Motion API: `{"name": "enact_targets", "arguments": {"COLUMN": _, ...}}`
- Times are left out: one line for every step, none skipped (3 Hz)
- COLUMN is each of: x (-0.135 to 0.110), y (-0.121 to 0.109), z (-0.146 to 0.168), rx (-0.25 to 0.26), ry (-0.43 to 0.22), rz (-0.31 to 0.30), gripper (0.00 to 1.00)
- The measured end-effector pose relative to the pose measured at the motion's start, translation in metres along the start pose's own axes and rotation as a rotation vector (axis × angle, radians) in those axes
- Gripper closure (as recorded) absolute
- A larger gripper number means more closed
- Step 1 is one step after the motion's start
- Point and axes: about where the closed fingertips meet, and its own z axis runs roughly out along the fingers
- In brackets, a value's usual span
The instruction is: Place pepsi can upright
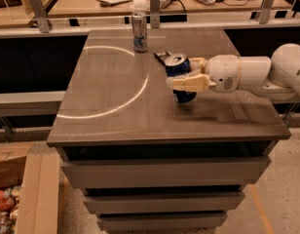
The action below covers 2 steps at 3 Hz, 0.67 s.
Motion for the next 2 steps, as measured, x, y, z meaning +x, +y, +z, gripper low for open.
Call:
{"name": "enact_targets", "arguments": {"x": 0.0065, "y": -0.0027, "z": 0.0017, "rx": -0.004, "ry": -0.031, "rz": 0.01, "gripper": 0.88}}
{"name": "enact_targets", "arguments": {"x": 0.0136, "y": -0.0024, "z": 0.0022, "rx": -0.004, "ry": -0.06, "rz": 0.023, "gripper": 0.65}}
